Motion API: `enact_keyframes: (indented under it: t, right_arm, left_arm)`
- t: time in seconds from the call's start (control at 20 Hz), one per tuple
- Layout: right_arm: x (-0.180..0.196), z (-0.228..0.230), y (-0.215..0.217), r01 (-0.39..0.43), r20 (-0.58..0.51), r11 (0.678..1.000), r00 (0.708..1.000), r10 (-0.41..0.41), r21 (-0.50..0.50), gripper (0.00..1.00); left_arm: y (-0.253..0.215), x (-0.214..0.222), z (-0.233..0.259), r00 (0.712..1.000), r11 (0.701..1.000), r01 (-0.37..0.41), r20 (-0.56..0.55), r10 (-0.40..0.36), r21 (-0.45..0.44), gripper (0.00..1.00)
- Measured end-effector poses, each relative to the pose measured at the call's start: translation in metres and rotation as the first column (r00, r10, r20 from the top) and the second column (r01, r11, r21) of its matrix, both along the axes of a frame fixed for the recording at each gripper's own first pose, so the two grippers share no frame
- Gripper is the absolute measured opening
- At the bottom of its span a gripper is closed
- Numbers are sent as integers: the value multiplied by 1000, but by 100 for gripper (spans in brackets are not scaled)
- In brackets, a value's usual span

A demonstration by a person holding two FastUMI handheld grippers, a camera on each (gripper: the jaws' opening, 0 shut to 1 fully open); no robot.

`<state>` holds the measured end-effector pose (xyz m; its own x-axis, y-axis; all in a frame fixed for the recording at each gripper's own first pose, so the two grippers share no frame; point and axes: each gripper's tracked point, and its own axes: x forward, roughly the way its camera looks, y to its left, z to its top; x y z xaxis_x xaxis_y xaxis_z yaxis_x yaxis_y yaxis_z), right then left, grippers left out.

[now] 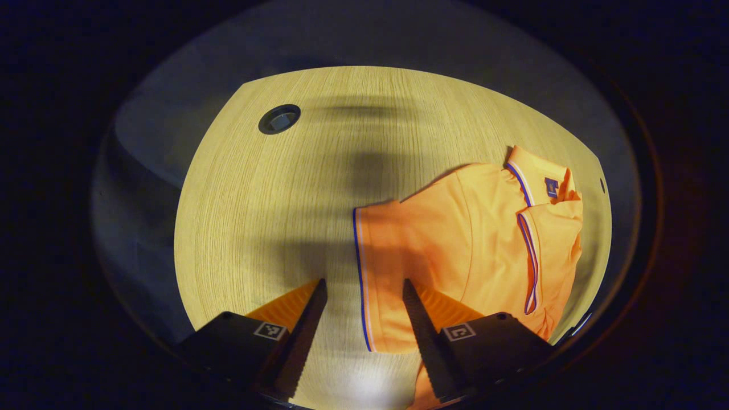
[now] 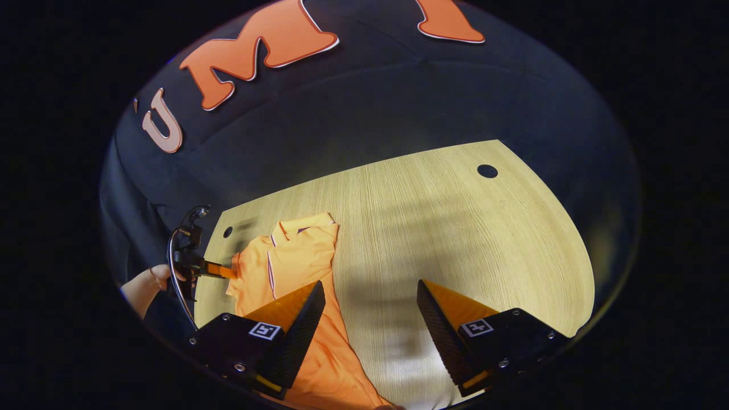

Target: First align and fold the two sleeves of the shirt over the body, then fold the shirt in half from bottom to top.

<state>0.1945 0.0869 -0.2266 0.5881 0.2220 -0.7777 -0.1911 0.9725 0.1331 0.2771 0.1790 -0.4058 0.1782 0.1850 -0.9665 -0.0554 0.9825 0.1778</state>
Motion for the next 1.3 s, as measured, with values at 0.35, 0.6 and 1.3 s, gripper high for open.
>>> enact_keyframes:
  t: [0.35, 0.6, 1.3]
  right_arm:
    - [6, 14, 6, 11, 49, 1000, 999, -12, 19, 99]
    - [5, 20, 7, 4, 61, 999, 998, -7, 43, 99]
    - [-2, 42, -11, -29, 89, 995, 996, 20, 94, 99]
  left_arm:
    - [-18, 4, 7, 999, 1000, -7, 42, 7, 9, 3]
    - [-41, 4, 49, 993, 998, 57, 104, -60, 31, 3]
    - [-204, 11, 76, 940, 955, 297, 167, -296, 19, 3]
